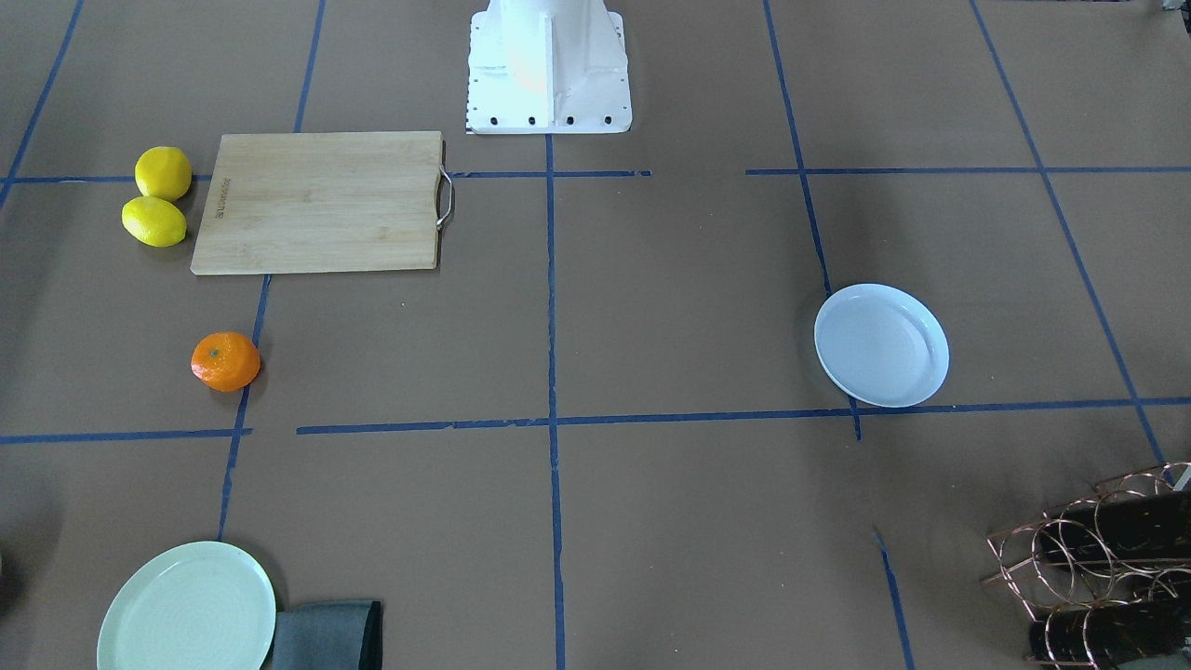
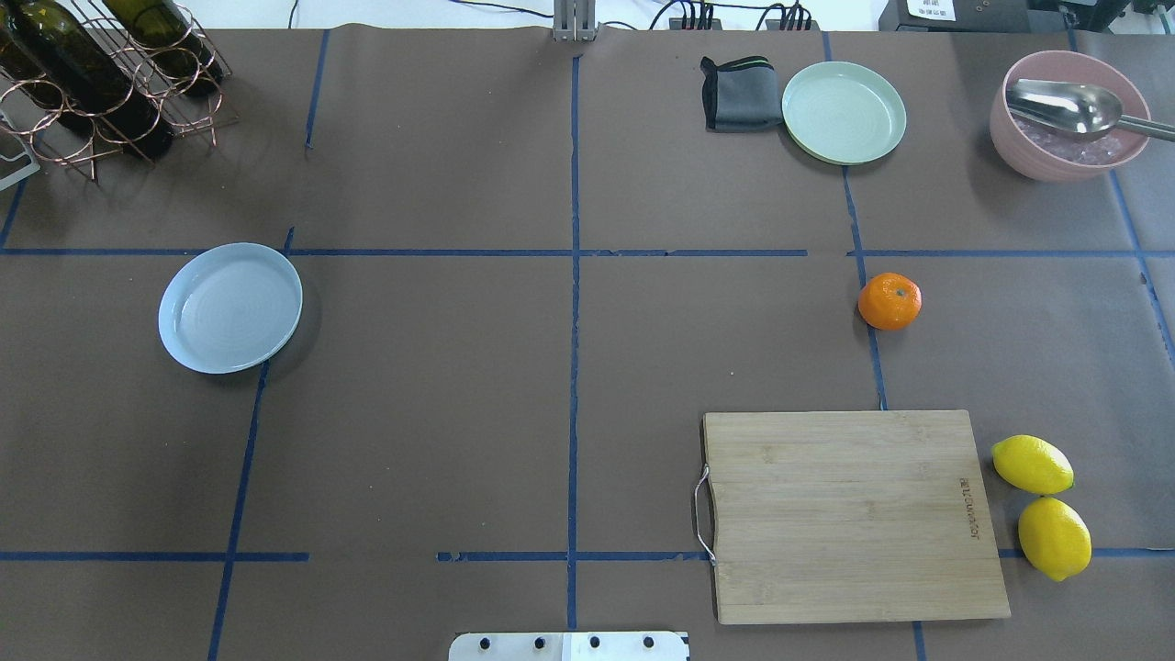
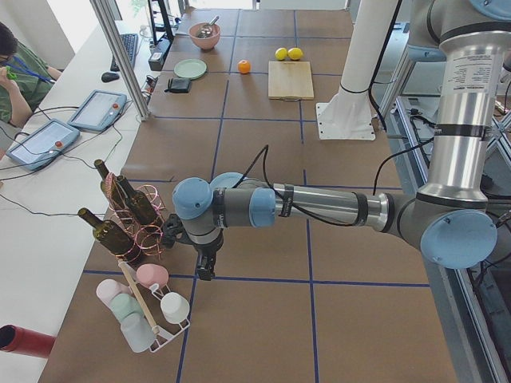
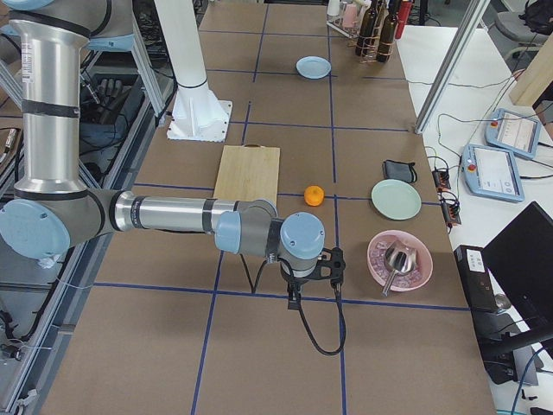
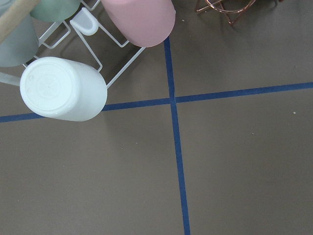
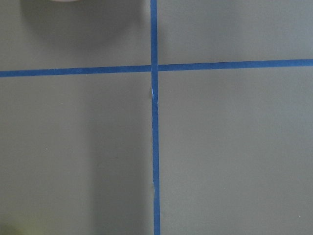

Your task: Pick orange to plate

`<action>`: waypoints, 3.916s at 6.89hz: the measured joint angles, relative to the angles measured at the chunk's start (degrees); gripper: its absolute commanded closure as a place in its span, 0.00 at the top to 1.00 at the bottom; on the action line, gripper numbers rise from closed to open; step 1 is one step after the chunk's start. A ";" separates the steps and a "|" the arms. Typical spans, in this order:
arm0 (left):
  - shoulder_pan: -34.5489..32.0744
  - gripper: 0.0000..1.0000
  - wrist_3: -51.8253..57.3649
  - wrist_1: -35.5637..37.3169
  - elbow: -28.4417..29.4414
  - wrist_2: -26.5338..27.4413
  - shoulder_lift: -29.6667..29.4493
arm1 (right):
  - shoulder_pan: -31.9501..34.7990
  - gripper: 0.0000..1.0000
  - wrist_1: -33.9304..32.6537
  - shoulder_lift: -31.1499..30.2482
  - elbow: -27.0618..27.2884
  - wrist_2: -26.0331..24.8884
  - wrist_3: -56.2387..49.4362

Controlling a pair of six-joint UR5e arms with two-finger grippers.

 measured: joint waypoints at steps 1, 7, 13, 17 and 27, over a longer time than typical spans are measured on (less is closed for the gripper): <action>0.01 1.00 0.05 -0.04 -0.32 -0.01 -0.19 | 0.00 1.00 0.00 0.22 0.08 0.02 0.08; 5.76 1.00 -0.02 -8.03 -4.18 -0.78 -3.81 | -2.15 1.00 -0.03 5.01 3.32 1.05 1.84; 24.20 1.00 -45.23 -29.05 -3.28 6.81 -2.11 | -8.35 1.00 6.57 6.66 4.01 1.52 11.32; 36.64 0.98 -64.91 -41.14 0.40 17.16 -0.99 | -10.88 1.00 12.75 6.76 4.11 1.41 20.73; 40.95 0.06 -69.14 -46.06 3.85 18.95 -1.06 | -11.16 1.00 13.10 6.87 4.05 1.39 21.43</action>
